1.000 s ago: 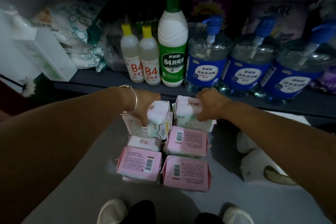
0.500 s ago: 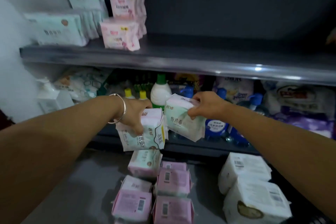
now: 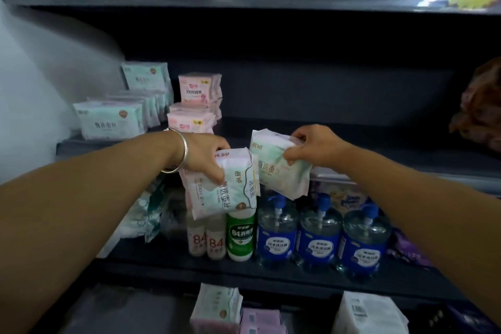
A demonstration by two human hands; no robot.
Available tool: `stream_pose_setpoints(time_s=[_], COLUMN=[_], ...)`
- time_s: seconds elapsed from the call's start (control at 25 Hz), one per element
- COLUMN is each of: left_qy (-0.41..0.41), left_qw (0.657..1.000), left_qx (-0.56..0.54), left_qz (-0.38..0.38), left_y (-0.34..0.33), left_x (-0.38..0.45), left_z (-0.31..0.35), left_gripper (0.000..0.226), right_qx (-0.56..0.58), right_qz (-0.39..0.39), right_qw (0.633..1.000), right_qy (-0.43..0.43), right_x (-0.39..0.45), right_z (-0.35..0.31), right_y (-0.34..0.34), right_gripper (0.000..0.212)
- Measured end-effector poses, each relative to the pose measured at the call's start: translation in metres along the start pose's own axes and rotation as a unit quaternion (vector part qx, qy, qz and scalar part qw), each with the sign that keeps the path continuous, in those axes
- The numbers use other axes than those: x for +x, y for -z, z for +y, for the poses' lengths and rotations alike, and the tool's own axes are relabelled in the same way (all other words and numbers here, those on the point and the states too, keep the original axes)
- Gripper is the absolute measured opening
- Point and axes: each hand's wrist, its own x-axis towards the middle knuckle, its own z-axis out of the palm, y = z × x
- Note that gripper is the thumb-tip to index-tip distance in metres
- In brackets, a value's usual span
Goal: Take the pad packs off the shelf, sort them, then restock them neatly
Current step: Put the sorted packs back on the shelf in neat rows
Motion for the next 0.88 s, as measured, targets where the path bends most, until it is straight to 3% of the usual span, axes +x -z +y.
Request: stream_pose_setpoints(time_s=[0.52,0.68,0.88], left_qy=[-0.025,-0.024,-0.017], left_qw=[0.996,0.996,0.996], left_qx=[0.077,0.061,0.052], left_qz=[0.048,0.064,0.069], left_y=[0.048,0.055,0.065], left_x=[0.077,0.100,0.132], left_z=[0.048,0.047,0.046], left_gripper=[0.050,0.056,0.057], right_qx=[0.092,0.130,0.139], right_qz=[0.042,0.053,0.073], right_qw=[0.995,0.990,0.987], right_qy=[-0.013,-0.022,-0.038], right_x=[0.068,0.094,0.125], right_z=[0.028,0.033,0.041], right_y=[0.049,0.049,0.046], right_gripper=[0.042,0.021,0.027])
